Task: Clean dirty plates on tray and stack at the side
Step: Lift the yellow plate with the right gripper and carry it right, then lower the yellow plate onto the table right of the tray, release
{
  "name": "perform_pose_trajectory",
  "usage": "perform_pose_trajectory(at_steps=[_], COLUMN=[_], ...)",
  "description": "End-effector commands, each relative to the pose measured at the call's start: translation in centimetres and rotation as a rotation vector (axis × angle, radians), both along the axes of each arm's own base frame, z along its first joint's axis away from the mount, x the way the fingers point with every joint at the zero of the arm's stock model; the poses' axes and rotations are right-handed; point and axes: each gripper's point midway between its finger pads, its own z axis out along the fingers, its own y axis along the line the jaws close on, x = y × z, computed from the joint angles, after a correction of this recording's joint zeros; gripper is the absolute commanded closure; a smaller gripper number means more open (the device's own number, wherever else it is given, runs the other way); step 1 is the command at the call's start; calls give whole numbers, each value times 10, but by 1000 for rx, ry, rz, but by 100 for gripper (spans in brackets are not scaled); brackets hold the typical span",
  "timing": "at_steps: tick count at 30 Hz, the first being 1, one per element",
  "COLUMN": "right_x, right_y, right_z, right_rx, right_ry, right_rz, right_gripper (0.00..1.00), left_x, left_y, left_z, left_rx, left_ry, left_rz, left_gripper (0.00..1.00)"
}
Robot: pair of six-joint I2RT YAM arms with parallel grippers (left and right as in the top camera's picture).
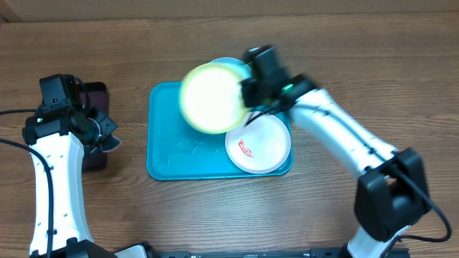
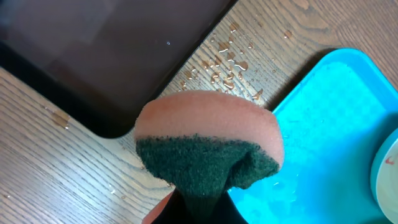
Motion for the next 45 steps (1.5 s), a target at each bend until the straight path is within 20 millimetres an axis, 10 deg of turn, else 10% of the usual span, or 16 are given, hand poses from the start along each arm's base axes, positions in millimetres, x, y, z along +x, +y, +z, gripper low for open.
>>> perform_pose_trajectory(at_steps=[1,11,23,29,32,36,45], right_x=[14,23,6,-2,-2,2,30], right_y=[-70,-211,-310,-315,-314,-301,-205], right_z=[-3,-14,-41,-60,-62,-60,-27], right_rx=[126,142,35,33,37,108,383], right_ry=[147,233,249,258,260,271,169], right_rz=[-239,-569,-853,-869,-866,-827,-327], right_gripper=[96,96,96,94,61,58,49], left_x=[2,4,4,6,7,7,8], left_y=[0,-1,-1,-4,-4,-4,-4], left_z=[-4,-3,-3,-2,-2,-2,-2], left_rx=[-10,-14,-14,-31,-35,-35,-33], left_ry=[-4,-13,-13,-24,-27,-27,-33], left_rz=[-4,-6,-6,-13,-15,-15,-16], left_gripper=[96,96,96,96,96,96,96])
